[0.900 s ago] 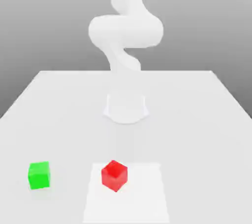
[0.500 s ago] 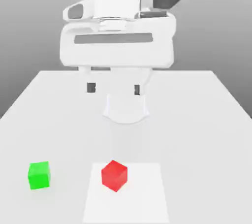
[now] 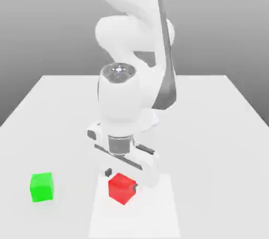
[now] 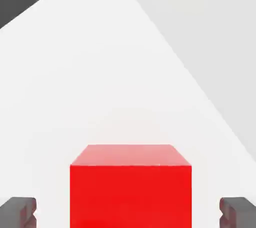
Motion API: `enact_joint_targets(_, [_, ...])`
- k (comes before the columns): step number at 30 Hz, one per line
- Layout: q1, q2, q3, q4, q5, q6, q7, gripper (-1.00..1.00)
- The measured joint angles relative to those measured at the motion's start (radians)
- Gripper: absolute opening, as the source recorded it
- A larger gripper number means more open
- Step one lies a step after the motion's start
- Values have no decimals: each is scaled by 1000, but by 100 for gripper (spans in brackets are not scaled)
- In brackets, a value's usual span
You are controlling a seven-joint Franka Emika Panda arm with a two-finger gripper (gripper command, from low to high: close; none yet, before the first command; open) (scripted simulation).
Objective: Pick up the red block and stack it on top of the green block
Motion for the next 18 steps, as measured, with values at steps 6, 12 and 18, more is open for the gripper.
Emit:
enact_joint_targets(6, [-1,2,0,0,-3,3,3,-100])
enact_joint_targets(12, [-9,-191,19,-28,38,-161,-28,-100])
enact_joint_targets(18, [-98,-230,-79,45,47,-273,-215,-100])
